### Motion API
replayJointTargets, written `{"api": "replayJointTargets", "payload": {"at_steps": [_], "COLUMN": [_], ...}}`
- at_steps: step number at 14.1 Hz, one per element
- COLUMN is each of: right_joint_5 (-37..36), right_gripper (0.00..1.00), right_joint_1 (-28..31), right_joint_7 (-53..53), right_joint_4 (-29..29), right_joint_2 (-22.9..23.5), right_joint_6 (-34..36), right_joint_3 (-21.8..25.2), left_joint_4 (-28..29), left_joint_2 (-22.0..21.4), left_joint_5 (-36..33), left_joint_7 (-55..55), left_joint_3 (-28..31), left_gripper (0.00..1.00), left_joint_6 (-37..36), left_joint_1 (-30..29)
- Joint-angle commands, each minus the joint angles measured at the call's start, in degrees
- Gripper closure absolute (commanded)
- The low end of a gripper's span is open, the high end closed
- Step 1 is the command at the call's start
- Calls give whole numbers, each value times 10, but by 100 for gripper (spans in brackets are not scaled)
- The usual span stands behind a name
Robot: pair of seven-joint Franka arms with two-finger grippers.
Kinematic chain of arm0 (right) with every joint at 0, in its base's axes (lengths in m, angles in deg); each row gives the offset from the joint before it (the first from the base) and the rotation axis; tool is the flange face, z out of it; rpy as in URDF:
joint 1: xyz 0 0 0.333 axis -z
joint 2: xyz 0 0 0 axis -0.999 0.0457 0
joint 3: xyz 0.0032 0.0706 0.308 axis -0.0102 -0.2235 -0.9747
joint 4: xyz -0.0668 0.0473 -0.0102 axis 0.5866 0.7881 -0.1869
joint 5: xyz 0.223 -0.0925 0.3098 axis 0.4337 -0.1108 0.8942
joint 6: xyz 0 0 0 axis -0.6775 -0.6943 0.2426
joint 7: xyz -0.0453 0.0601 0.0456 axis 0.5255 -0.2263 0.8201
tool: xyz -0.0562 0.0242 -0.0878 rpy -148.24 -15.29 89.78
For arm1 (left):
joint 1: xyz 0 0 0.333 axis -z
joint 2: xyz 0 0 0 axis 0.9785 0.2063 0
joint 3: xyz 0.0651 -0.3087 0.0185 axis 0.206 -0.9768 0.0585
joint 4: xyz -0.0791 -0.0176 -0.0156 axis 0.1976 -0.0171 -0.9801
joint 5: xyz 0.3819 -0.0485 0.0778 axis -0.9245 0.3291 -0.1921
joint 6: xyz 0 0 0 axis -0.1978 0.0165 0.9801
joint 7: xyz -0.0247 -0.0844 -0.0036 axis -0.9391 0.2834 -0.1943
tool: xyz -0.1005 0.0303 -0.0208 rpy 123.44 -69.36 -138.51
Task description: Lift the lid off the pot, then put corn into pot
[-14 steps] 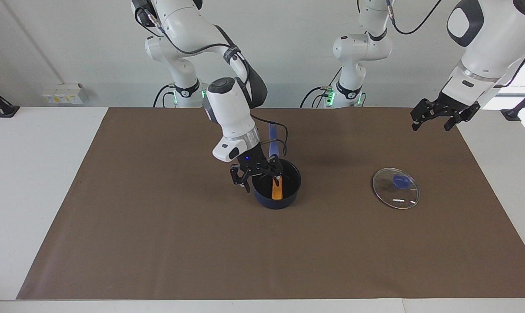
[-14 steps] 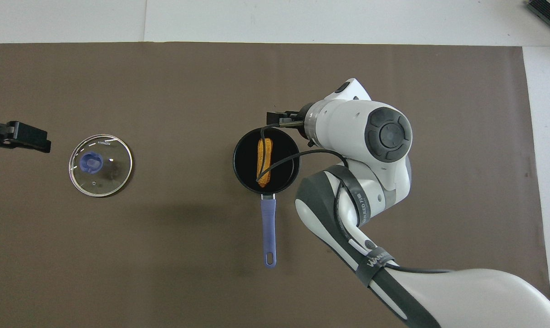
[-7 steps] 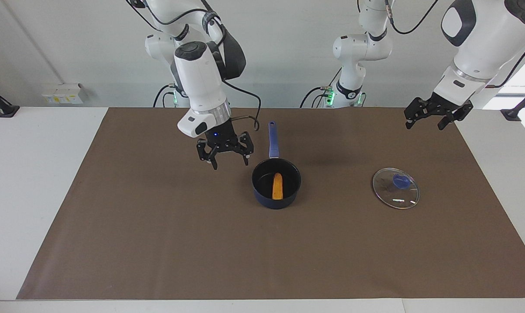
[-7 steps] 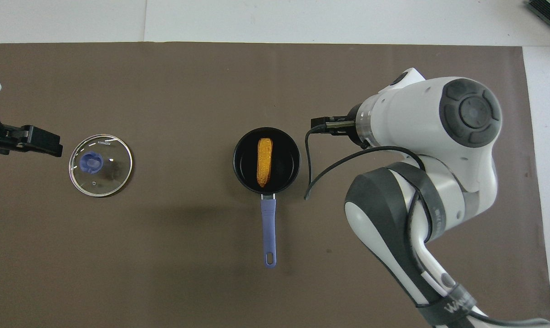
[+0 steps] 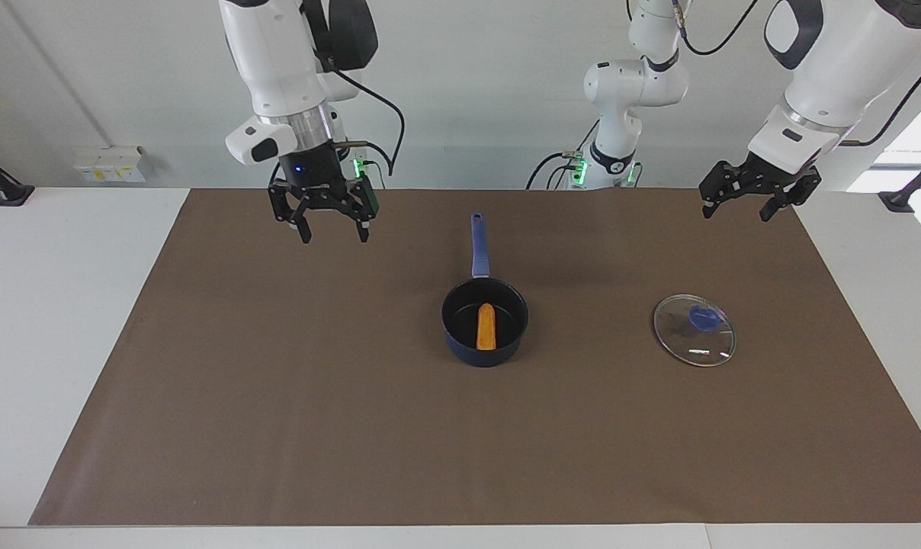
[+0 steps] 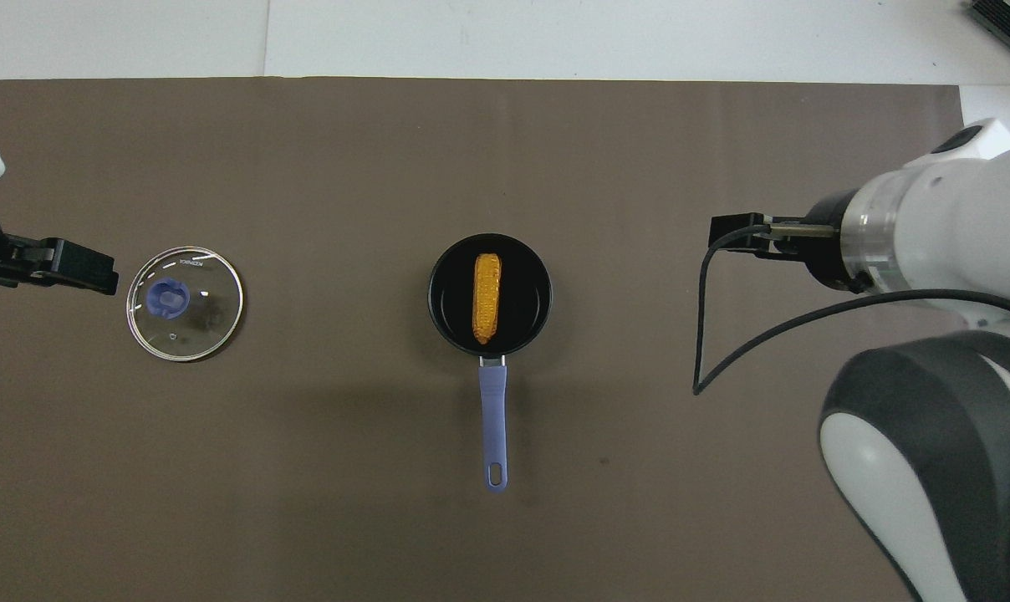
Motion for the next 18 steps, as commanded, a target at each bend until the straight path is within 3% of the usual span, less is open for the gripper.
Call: {"api": "replayJointTargets", "payload": {"at_steps": [1,8,12,18], "right_joint_5": [-1,-3,-44,-34], "right_gripper": [0,0,0,0], "right_joint_1": [20,22,30,24], "right_joint_7": [14,143,223,222], "right_joint_4": [5,26,26,26], "right_joint_2": [-22,-49,-49,-49], "right_joint_6": [40,105,127,162], "right_joint_3": [11,117,123,121], "left_joint_4": [6,3,3,3], "left_joint_2": [-11,-10,-10,-10], "left_joint_5": [4,2,1,2], "left_joint_7": [10,6,6,6], "left_joint_3": [8,17,16,17], "left_gripper": [0,0,0,0], "left_joint_6": [-7,-10,-10,-10], "left_joint_1": [8,-10,-15,-15]}}
